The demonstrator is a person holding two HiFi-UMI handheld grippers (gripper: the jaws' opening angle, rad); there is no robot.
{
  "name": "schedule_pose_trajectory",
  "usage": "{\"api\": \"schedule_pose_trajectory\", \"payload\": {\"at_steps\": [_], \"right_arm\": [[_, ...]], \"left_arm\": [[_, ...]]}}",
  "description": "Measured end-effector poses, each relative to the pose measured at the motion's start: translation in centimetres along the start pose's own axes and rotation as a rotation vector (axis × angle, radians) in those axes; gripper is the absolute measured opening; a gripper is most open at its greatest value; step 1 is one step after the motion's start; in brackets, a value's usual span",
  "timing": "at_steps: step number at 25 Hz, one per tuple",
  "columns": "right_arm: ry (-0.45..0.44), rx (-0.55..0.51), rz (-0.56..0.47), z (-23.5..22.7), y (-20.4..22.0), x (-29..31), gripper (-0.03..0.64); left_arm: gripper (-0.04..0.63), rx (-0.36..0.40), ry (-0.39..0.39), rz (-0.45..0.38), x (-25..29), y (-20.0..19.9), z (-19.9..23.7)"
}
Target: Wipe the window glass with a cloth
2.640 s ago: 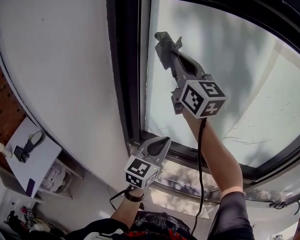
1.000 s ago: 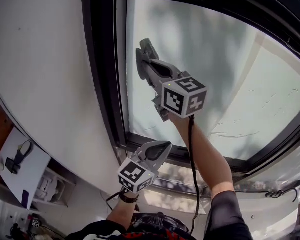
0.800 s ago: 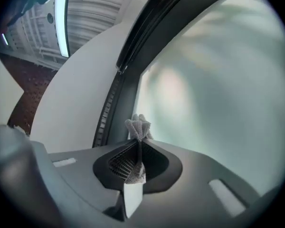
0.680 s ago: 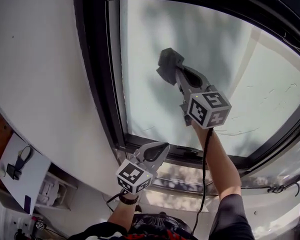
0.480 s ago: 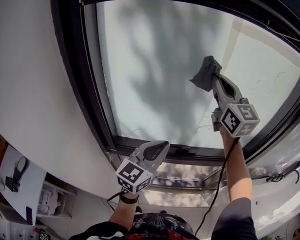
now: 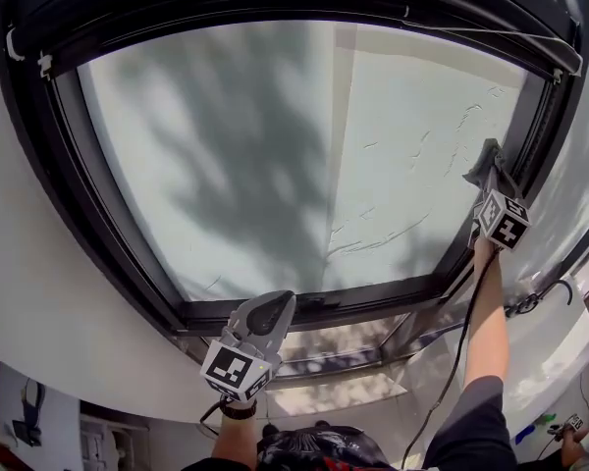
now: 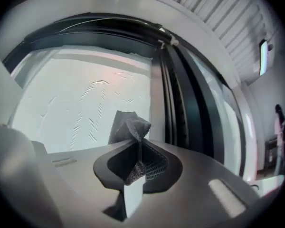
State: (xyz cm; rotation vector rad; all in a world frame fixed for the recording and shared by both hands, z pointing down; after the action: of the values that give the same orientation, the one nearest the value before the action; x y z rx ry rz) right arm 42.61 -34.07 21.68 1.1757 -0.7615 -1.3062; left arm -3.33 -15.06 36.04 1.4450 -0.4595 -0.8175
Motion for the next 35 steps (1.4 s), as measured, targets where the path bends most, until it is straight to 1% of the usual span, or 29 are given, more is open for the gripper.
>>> {"api": "schedule_pose_trajectory", "payload": {"at_steps": [1, 2, 3, 4, 5, 6, 7, 10, 11, 12, 13, 15, 16, 18, 20, 21, 22, 24, 27, 28, 31, 35], "right_arm": [[0.015, -0.010, -0.015, 0.6, -0.1, -0.4, 0.026], [0.000, -0.024, -0.049, 2.0, -0.6, -1.1, 0.026], [-0.049, -0.031, -0.099, 3.9, -1.5, -2.2, 0.026], [-0.118, -0.033, -0.153, 6.4, -2.6, -3.6, 0.026], [-0.202, -0.035, -0.207, 9.4, -4.0, -5.1, 0.026], [-0.304, -0.034, -0.258, 12.8, -5.6, -6.7, 0.026], [-0.430, -0.026, -0.304, 16.6, -7.1, -8.3, 0.026], [-0.865, 0.034, -0.411, 28.6, -11.4, -13.0, 0.026], [-0.988, 0.051, -0.436, 32.3, -12.7, -14.7, 0.026], [-1.091, 0.069, -0.456, 35.7, -13.8, -16.2, 0.026], [-1.177, 0.090, -0.471, 38.8, -14.8, -17.5, 0.026], [-1.307, 0.125, -0.483, 44.7, -16.6, -19.5, 0.026], [-1.354, 0.135, -0.476, 47.6, -17.5, -20.1, 0.026], [-1.420, 0.147, -0.437, 52.6, -18.8, -20.7, 0.026], [-1.437, 0.139, -0.380, 55.9, -18.9, -20.3, 0.028], [-1.421, 0.129, -0.360, 56.6, -18.4, -19.7, 0.028], [-1.388, 0.116, -0.351, 56.6, -17.8, -19.0, 0.028], [-1.300, 0.095, -0.353, 54.7, -16.1, -17.1, 0.028], [-1.189, 0.086, -0.365, 49.2, -13.9, -14.8, 0.026], [-1.136, 0.071, -0.374, 46.8, -13.2, -14.1, 0.028], [-0.970, 0.025, -0.373, 39.1, -11.0, -12.0, 0.028], [-0.798, -0.016, -0.304, 28.9, -7.1, -8.8, 0.028]], "left_arm": [[-0.008, 0.005, -0.006, -0.003, 0.1, 0.0, -0.1], [-0.008, 0.010, -0.008, -0.002, 0.3, 0.1, -0.3], [-0.008, 0.014, -0.007, 0.001, 0.4, 0.2, -0.4], [-0.008, 0.018, -0.006, 0.006, 0.5, 0.3, -0.5], [-0.008, 0.020, -0.009, 0.012, 0.5, 0.4, -0.4], [-0.008, 0.023, -0.021, 0.018, 0.2, 0.5, -0.2], [-0.008, 0.025, -0.042, 0.024, -0.4, 0.6, 0.3], [-0.008, 0.027, -0.130, 0.009, -3.1, 0.3, 2.1], [-0.008, 0.028, -0.159, -0.003, -4.1, 0.1, 2.6], [-0.008, 0.030, -0.185, -0.011, -5.1, -0.1, 3.0], [-0.008, 0.034, -0.210, -0.014, -6.2, -0.3, 3.4], [-0.008, 0.044, -0.263, -0.012, -8.5, -0.6, 4.2], [-0.008, 0.047, -0.297, -0.011, -9.7, -0.7, 4.7], [-0.008, 0.042, -0.367, -0.017, -11.6, -1.0, 5.5], [-0.008, 0.037, -0.413, -0.027, -12.7, -1.5, 6.0], [-0.008, 0.040, -0.421, -0.030, -13.0, -1.7, 6.1], [-0.008, 0.046, -0.422, -0.031, -13.3, -1.8, 6.0], [-0.008, 0.051, -0.409, -0.026, -13.5, -1.9, 6.0], [-0.008, 0.025, -0.384, -0.015, -12.8, -1.6, 6.2], [-0.008, 0.017, -0.365, -0.012, -12.2, -1.4, 6.2], [-0.008, 0.016, -0.273, 0.008, -9.2, -1.1, 5.8], [-0.008, 0.016, -0.156, 0.027, -5.0, -0.1, 3.9]]}}
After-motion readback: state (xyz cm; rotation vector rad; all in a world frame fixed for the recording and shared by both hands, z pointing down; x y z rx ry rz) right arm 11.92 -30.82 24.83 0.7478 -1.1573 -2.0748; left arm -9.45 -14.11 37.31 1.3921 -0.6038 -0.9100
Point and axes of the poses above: the fingertips, and each gripper's own axes: x forward along the fingers, z to its left, y out of its underside, the point moved 7 cm from there along -x, backward along the fingers, and after that the axes turned 11 degrees about -x, right-handed, at the moved point
